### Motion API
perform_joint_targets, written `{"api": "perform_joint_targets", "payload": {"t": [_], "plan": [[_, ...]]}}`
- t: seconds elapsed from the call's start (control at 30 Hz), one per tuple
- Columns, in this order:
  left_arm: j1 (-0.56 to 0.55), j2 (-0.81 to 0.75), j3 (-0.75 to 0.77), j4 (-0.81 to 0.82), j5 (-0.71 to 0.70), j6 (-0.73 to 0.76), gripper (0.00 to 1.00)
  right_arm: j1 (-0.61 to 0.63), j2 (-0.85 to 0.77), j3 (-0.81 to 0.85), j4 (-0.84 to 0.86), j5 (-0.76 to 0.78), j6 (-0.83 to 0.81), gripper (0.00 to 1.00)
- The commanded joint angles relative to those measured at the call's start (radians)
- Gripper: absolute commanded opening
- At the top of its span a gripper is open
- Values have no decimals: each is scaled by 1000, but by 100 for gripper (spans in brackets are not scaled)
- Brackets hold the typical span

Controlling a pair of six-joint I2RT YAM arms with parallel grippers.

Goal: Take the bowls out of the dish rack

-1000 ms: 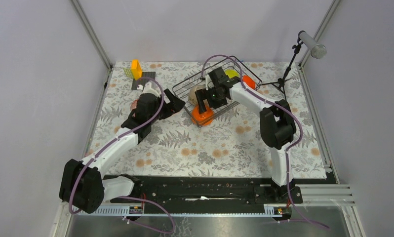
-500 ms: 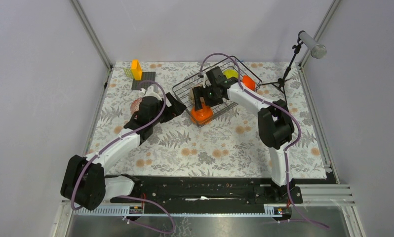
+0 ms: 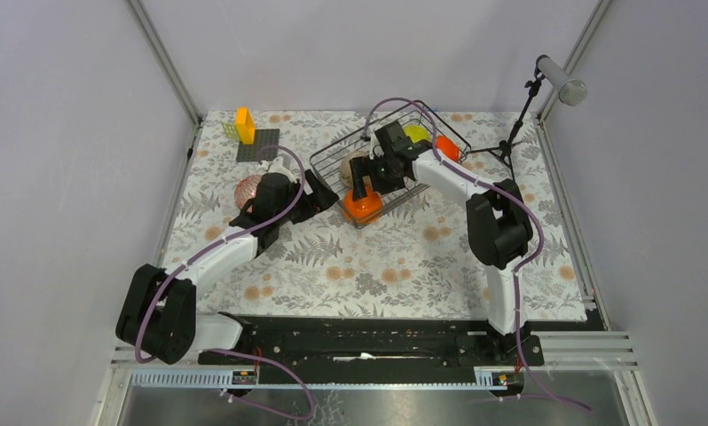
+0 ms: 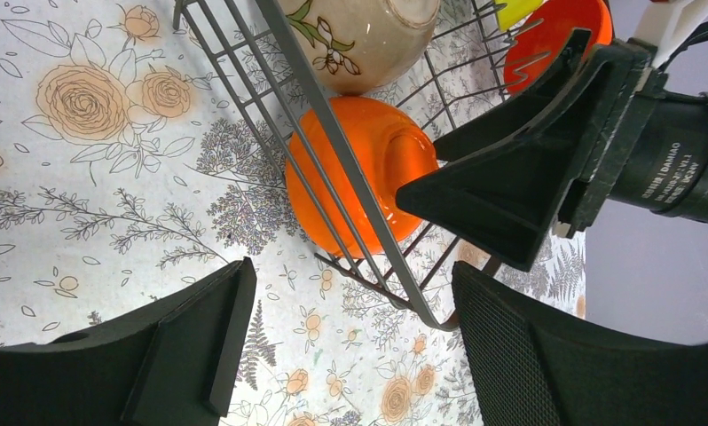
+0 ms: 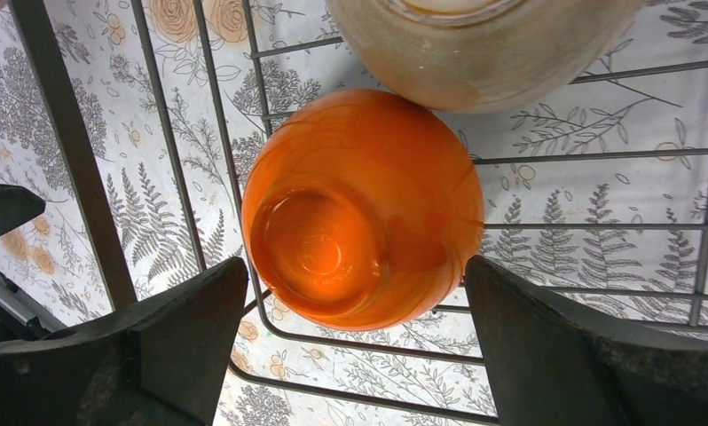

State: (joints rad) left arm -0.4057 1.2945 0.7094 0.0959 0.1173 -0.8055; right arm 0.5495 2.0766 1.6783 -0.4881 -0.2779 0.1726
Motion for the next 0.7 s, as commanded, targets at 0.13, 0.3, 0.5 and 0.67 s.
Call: {"api": "perform_joint_targets", "payload": {"t": [0.13,0.3,0.5,0.67], "plan": [[3,28,1,73,31,6,85,-29,-30,28,-38,36,4,100],[4,36,0,77,30,7,85,-25,-38,75,-23,100,47,100],[4,26,-8,77,10,6,83,16,-24,153,20,239,56,95],[3,14,-10,56,-12,9,82,37,47,263,19,219,49,81]]}}
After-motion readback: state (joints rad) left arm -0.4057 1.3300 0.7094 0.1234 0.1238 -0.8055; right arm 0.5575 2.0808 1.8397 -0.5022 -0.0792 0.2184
